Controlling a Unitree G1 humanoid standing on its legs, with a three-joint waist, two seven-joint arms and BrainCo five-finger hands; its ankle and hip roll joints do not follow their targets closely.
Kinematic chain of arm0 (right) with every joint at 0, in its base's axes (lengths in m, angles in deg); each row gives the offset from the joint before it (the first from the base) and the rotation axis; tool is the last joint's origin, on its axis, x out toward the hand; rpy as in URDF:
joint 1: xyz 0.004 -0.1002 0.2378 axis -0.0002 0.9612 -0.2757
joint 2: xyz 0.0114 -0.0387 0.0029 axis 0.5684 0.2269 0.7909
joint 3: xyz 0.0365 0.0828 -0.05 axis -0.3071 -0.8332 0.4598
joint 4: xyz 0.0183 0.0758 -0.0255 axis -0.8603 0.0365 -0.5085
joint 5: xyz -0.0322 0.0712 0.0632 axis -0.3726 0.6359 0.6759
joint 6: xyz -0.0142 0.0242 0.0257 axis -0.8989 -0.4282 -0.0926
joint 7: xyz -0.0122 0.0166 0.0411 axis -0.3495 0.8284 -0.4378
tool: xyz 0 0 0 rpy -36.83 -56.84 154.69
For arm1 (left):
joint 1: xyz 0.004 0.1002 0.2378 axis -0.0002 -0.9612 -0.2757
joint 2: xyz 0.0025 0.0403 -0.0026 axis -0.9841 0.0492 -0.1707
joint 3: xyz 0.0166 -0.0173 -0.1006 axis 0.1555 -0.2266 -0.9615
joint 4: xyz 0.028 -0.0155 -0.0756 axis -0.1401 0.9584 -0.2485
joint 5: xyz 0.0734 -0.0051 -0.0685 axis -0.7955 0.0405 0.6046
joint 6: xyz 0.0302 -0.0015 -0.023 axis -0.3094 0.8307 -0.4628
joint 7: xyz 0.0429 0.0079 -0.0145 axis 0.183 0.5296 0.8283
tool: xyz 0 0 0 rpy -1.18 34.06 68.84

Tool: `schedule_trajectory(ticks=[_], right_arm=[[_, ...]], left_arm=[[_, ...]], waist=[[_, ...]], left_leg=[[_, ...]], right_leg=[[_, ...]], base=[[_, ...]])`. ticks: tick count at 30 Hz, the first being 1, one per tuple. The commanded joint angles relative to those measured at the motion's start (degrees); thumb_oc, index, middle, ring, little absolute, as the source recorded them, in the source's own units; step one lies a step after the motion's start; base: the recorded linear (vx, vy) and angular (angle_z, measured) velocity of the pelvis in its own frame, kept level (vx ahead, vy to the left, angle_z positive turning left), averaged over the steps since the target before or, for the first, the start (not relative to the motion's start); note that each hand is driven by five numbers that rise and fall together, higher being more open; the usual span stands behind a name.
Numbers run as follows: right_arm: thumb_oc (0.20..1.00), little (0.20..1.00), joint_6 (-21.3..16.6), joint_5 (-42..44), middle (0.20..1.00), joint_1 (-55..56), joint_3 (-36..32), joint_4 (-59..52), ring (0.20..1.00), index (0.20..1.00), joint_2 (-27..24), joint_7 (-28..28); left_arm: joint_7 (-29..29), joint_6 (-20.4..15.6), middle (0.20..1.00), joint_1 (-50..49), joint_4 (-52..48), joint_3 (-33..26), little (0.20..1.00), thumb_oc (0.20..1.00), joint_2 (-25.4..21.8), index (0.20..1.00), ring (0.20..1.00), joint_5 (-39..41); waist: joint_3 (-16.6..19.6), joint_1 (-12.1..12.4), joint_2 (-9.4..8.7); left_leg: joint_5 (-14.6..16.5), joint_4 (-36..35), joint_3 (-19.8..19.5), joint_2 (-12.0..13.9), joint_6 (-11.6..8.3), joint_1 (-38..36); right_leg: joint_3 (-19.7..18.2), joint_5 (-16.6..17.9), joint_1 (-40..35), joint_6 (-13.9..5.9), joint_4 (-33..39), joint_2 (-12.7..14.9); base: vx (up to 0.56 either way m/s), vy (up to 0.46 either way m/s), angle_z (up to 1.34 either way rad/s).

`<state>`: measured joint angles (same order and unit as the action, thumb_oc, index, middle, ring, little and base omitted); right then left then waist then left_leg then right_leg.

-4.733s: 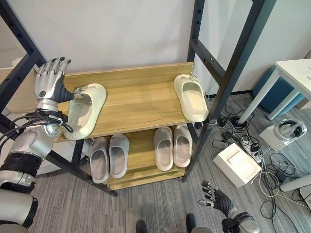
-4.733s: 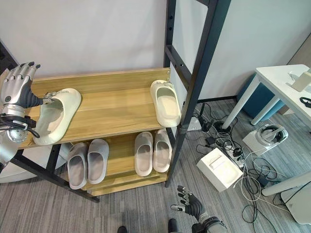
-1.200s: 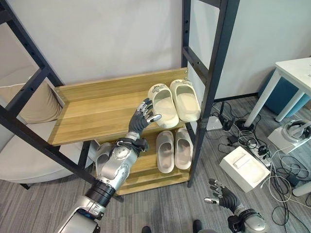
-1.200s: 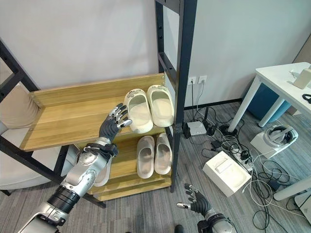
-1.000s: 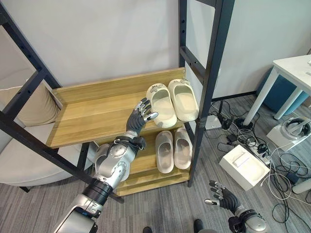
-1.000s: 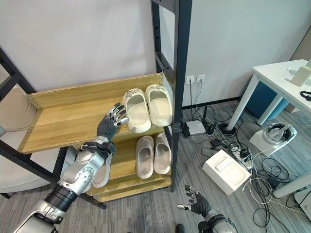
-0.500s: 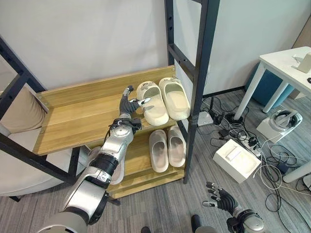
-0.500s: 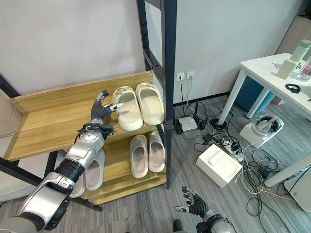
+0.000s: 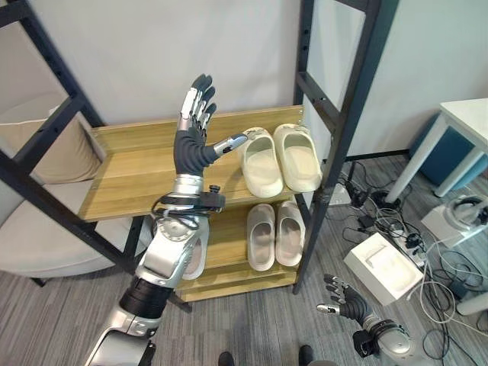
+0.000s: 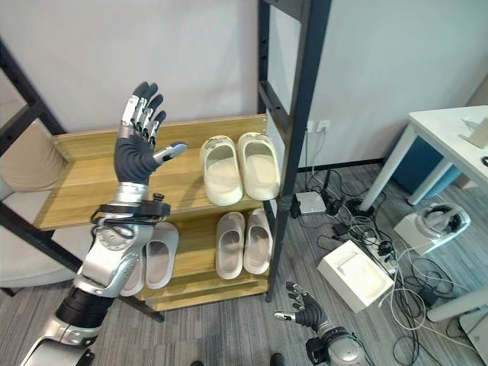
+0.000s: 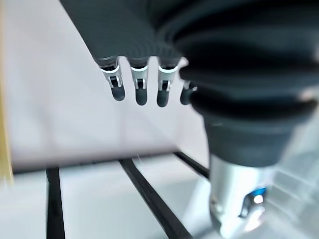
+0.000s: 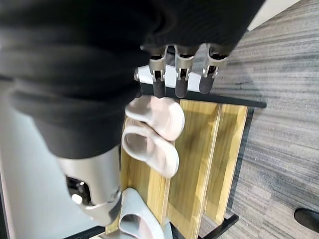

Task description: Arrange the slippers neatly on the shoe rack.

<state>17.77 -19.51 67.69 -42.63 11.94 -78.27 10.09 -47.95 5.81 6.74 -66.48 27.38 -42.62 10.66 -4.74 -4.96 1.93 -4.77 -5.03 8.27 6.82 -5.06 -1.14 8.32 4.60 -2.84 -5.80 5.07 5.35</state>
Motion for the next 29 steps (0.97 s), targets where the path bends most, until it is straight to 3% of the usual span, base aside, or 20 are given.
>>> schedule_trajectory(ticks=[1,4,6,7,8,9,13,14,18,19,21,23,29], right_arm=[[1.000,1.000,-3.2,0.9,1.000,-1.4,0.2,-1.0,1.000,1.000,2.1,-3.3],[1.000,1.000,-3.9,0.4,1.000,-1.7,0.9,0.3,1.000,1.000,1.6,-4.5],[1.000,1.000,-4.3,0.8,1.000,-2.0,1.6,1.2,1.000,1.000,1.6,-4.9],[1.000,1.000,-4.6,0.9,1.000,-2.1,1.6,0.8,1.000,1.000,0.7,-5.0],[1.000,1.000,-4.6,0.9,1.000,-2.1,1.6,0.8,1.000,1.000,0.7,-5.0],[1.000,1.000,-4.9,1.7,1.000,-2.0,1.6,0.4,1.000,1.000,-0.4,-5.5],[1.000,1.000,-4.8,3.1,1.000,-2.0,1.5,0.7,1.000,1.000,-1.3,-5.7],[1.000,1.000,-4.6,3.4,1.000,-1.9,1.4,0.8,1.000,1.000,-1.2,-5.7],[1.000,1.000,-3.6,4.3,1.000,-1.3,-0.2,1.2,1.000,1.000,-0.6,-4.6],[1.000,1.000,-3.3,4.2,1.000,-0.5,-2.0,1.7,1.000,1.000,0.0,-3.5],[1.000,1.000,-3.2,4.0,1.000,-0.5,-2.6,2.2,1.000,1.000,0.3,-3.0],[1.000,1.000,-2.5,2.7,1.000,-0.3,-4.8,4.3,1.000,1.000,1.4,-1.0],[1.000,1.000,-2.4,1.9,1.000,-0.6,-6.1,7.3,1.000,1.000,2.4,0.6]], left_arm=[[-17.3,-0.3,1.000,2.6,1.9,4.9,1.000,1.000,-0.1,1.000,1.000,14.7],[-26.4,4.4,1.000,0.6,-1.3,12.3,1.000,1.000,-6.2,1.000,1.000,19.9],[-28.6,6.2,1.000,-1.2,0.2,15.3,1.000,1.000,-8.1,1.000,1.000,22.0],[-31.0,7.5,1.000,-3.4,2.3,19.4,1.000,1.000,-11.2,1.000,1.000,19.1],[-31.0,7.5,1.000,-3.4,2.3,19.5,1.000,1.000,-11.2,1.000,1.000,19.1],[-32.1,8.3,1.000,-5.1,4.9,21.5,1.000,1.000,-15.6,1.000,1.000,17.2],[-30.3,7.2,1.000,-11.2,15.0,21.4,1.000,1.000,-17.1,1.000,1.000,5.9],[-29.2,7.3,1.000,-13.1,18.9,20.4,1.000,1.000,-16.0,1.000,1.000,4.0],[-20.6,7.0,1.000,-20.9,39.7,12.2,1.000,1.000,-4.5,1.000,1.000,-5.2],[-16.3,7.5,1.000,-23.3,47.6,7.0,1.000,1.000,1.8,1.000,1.000,-5.0],[-14.6,7.4,1.000,-23.3,51.4,5.0,1.000,1.000,4.6,1.000,1.000,-5.1],[-10.9,8.0,1.000,-22.7,58.2,0.4,1.000,1.000,10.4,1.000,1.000,-3.4],[-8.5,7.8,1.000,-20.9,64.4,-1.5,1.000,1.000,13.3,1.000,1.000,-4.6]], waist=[[1.8,0.1,-1.82],[1.9,0.4,-1.60],[1.9,0.6,-1.65],[1.8,0.5,-1.53],[1.8,0.6,-1.58],[1.7,0.6,-1.45],[1.7,0.6,-1.45],[1.8,0.7,-1.47],[2.1,1.0,-1.49],[2.2,1.3,-1.74],[2.2,1.4,-1.77],[2.4,1.4,-1.94],[2.5,1.2,-2.05]], left_leg=[[0.7,0.0,-0.4,1.9,-3.16,-2.7],[0.8,0.0,-0.5,1.9,-3.03,-2.9],[0.8,0.0,-0.5,1.8,-2.93,-3.0],[0.8,0.0,-0.5,1.8,-2.81,-3.0],[0.8,0.0,-0.5,1.8,-2.81,-3.0],[0.8,0.0,-0.5,1.7,-2.71,-3.1],[0.8,0.0,-0.4,1.6,-2.60,-3.1],[0.8,0.0,-0.3,1.5,-2.55,-3.1],[0.8,0.0,-0.4,1.3,-2.22,-3.0],[0.7,0.0,-0.4,1.1,-2.07,-3.0],[0.7,0.0,-0.5,1.1,-2.03,-3.0],[0.7,0.0,-0.5,0.9,-1.91,-2.8],[0.5,0.0,-0.5,0.6,-1.88,-2.2]], right_leg=[[2.1,-3.3,-1.0,-2.76,-0.1,0.5],[2.4,-3.4,-1.3,-2.85,-0.1,0.6],[2.5,-3.4,-1.3,-2.88,-0.1,0.6],[2.4,-3.3,-1.3,-2.95,-0.1,0.6],[2.4,-3.3,-1.4,-2.95,-0.1,0.6],[2.3,-3.2,-1.4,-3.08,-0.1,0.6],[2.4,-3.0,-1.4,-3.27,-0.1,0.9],[2.3,-2.9,-1.3,-3.34,-0.1,1.0],[2.3,-2.7,-1.1,-3.31,-0.1,1.3],[2.3,-2.6,-1.2,-3.25,-0.1,1.4],[2.4,-2.6,-1.2,-3.22,-0.1,1.4],[2.6,-2.4,-1.1,-3.16,-0.1,1.6],[2.5,-2.1,-0.5,-3.15,-0.1,1.9]], base=[[0.00,0.000,0.00],[0.00,0.000,0.00],[-0.01,0.011,-0.03],[-0.02,0.017,-0.07],[-0.03,0.029,-0.04],[0.00,0.000,0.00],[0.00,0.008,0.01],[0.00,0.000,0.00],[0.00,0.000,0.00],[0.00,0.023,0.05],[0.00,0.013,0.10],[-0.02,0.017,0.11],[0.00,0.000,0.00]])
